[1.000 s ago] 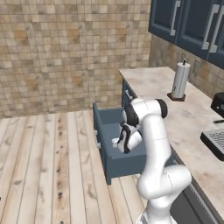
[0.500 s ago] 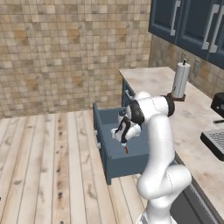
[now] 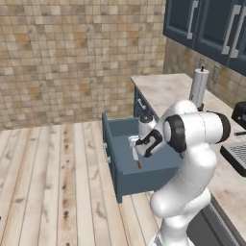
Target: Pick up the metallic utensils from the counter and place them in the open drawer. Make sure not to pick up any wooden utensils.
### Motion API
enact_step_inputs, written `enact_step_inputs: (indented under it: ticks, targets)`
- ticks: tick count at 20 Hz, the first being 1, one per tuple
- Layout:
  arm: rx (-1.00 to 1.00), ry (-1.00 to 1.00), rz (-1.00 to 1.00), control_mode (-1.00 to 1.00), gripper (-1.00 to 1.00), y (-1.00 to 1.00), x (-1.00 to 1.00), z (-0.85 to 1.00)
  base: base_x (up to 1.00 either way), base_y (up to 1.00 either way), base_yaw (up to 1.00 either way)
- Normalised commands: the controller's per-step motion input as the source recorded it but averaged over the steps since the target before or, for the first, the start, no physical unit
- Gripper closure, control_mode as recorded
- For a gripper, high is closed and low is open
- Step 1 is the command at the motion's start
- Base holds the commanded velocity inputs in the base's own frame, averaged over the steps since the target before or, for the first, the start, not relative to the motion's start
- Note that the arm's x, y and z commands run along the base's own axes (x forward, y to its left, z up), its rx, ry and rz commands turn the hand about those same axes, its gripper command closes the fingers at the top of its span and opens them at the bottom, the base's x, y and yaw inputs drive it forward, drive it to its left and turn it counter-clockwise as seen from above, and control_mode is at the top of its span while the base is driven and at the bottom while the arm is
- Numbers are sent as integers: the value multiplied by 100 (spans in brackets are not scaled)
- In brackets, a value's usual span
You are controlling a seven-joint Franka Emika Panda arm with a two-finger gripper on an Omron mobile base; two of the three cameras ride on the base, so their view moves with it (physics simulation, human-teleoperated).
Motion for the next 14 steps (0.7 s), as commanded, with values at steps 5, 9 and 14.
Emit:
enact_step_inputs:
  ticks: [5,9,14]
  targets:
    - [0,-14,0,-100,-100,-1,-99,100,0,0,0]
    - [-3,1,0,-100,-100,0,-66,100,0,0,0]
    - [-14,31,3,-100,-100,1,-52,91,0,0,0]
